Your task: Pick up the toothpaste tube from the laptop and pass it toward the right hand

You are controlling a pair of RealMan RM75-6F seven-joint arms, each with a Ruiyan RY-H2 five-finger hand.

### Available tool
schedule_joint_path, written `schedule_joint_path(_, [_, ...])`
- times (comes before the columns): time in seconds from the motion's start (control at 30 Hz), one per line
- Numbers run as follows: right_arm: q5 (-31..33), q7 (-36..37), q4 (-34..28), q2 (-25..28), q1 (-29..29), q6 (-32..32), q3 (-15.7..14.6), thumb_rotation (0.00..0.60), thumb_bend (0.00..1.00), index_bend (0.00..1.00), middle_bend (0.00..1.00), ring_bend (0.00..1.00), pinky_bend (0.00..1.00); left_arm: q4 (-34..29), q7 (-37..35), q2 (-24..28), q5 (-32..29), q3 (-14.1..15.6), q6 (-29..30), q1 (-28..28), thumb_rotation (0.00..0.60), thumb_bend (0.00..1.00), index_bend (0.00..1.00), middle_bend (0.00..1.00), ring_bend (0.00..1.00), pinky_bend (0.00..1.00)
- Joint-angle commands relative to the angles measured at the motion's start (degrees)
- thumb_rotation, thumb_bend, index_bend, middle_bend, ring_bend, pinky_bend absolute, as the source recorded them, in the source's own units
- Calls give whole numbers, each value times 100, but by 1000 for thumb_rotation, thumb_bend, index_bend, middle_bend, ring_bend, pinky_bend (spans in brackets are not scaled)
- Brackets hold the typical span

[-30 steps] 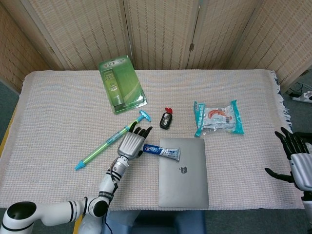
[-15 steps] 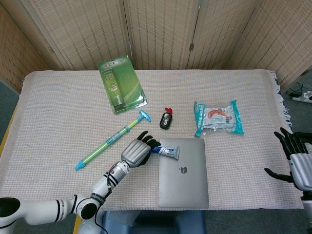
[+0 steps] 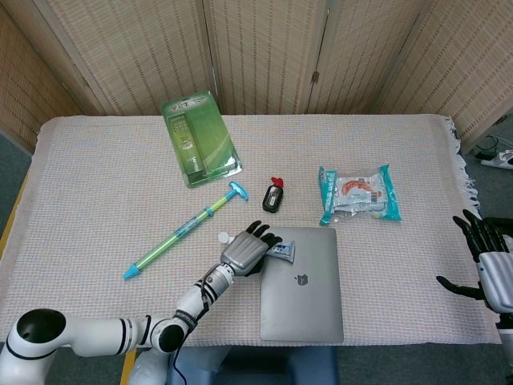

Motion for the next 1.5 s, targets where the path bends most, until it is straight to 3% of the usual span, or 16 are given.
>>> schedule_joint_path(0.03, [10, 10, 9, -4, 5, -9, 4, 600, 141, 0, 0, 0, 0, 36, 204, -61, -326, 78, -3, -225, 427, 1000, 188, 228, 78, 0])
schedule_joint_path(0.2, [11, 32, 36, -12, 5, -9, 6, 600, 141, 0, 0, 0, 0, -112, 196, 35, -341, 225, 14, -319, 388, 1000, 287, 327, 129, 0])
schedule_joint_path(0.43, [20, 51, 86, -52, 21, -39, 9, 600, 141, 0, 0, 0, 0, -653, -23, 546, 206, 643, 132, -146, 368, 1000, 413, 453, 214, 0])
schedule_joint_path(0.6, [-9, 38, 77, -61, 29, -18, 15, 600, 141, 0, 0, 0, 0, -1054, -14, 1052, 506, 1047, 238, 26, 313, 1000, 426, 478, 236, 0])
schedule_joint_path(0.8, [-50, 10, 55, -69, 38, -3, 10, 600, 140, 0, 0, 0, 0, -1414, -265, 1437, 857, 1314, 469, 291, 301, 1000, 423, 479, 236, 0])
schedule_joint_path(0.9, [-60, 9, 48, -64, 37, 1, 3, 600, 141, 0, 0, 0, 0, -1367, -613, 1376, 1382, 1331, 753, 475, 301, 1000, 400, 479, 225, 0])
schedule_joint_path(1.1, [-55, 39, 64, -50, 15, 23, -6, 600, 141, 0, 0, 0, 0, -1060, -777, 1035, 1754, 1254, 777, 447, 301, 1000, 288, 393, 134, 0])
schedule_joint_path(1.27, [-15, 88, 108, -61, 0, 18, -5, 600, 141, 0, 0, 0, 0, -680, -317, 618, 1642, 1205, 724, 313, 301, 1000, 248, 329, 81, 0])
schedule_joint_path(1.5, [-8, 119, 150, -87, 13, -17, -9, 600, 140, 0, 0, 0, 0, -503, 263, 430, 1406, 1311, 722, 277, 301, 1000, 299, 337, 94, 0])
